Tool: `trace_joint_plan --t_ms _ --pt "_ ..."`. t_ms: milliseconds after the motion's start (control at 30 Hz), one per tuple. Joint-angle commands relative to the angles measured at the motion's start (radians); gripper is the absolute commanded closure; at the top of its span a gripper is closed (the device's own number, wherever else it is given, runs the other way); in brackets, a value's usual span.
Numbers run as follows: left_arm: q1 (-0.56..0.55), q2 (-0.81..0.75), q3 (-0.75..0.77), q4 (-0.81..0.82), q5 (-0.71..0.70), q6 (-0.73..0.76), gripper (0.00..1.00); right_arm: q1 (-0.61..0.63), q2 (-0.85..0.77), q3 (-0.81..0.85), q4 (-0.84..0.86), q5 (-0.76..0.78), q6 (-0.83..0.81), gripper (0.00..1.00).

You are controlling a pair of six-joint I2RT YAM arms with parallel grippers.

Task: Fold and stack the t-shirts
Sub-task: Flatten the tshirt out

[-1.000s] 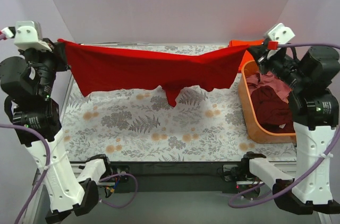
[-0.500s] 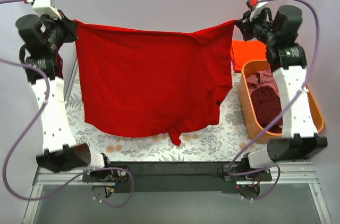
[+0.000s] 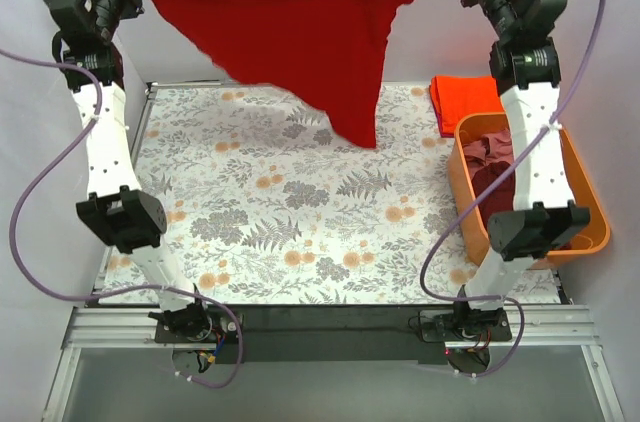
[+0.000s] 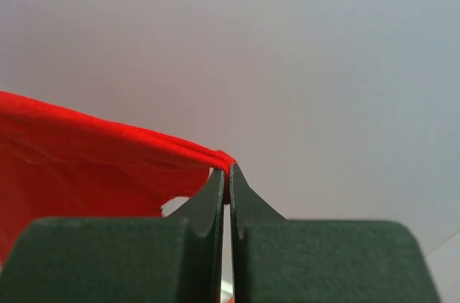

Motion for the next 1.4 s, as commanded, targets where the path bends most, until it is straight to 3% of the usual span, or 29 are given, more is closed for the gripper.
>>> trace_joint_plan --t_ms 0,100,267,333,467,633,833,1033,1133,1367 --pt "0.021 -0.185 -0.157 0.297 -0.061 -0.009 1.0 -0.015 -0.152 -0.145 0.309 0.085 -0.016 0.99" --pt "0.021 -0.219 -0.334 0.304 -0.032 0.021 1.0 -0.015 -0.161 -0.23 0.293 0.062 -0.028 0.99" --pt "0.021 -0.268 -0.679 0.296 0.049 0.151 1.0 -0.006 -0.171 -0.552 0.256 -0.123 -0.061 0.99" --pt "0.021 -0.291 -0.855 0.307 0.043 0.175 1.0 0.023 -0.168 -0.643 0.224 -0.166 -0.087 0.99" --pt "0.021 -0.256 -1.031 0.29 0.008 0.264 1.0 0.072 -0.174 -0.903 0.193 -0.172 -0.169 0.99" --pt "0.023 -0.14 -1.06 0.152 -0.02 0.337 1.0 0.098 -0.145 -0.985 0.132 -0.14 -0.187 0.99" --pt "0.026 -0.02 -0.942 -0.052 0.006 0.385 1.0 0.1 -0.069 -0.867 -0.055 -0.117 -0.222 0.99" --pt "0.047 -0.095 -0.786 -0.25 0.017 0.46 1.0 0.097 -0.098 -0.68 -0.294 -0.097 -0.3 0.99" --pt "0.056 -0.172 -0.764 -0.348 -0.001 0.544 1.0 0.097 -0.141 -0.661 -0.382 -0.097 -0.334 0.99" --pt "0.062 -0.386 -1.001 -0.526 -0.033 0.796 1.0 0.135 -0.289 -0.871 -0.58 -0.079 -0.466 0.99"
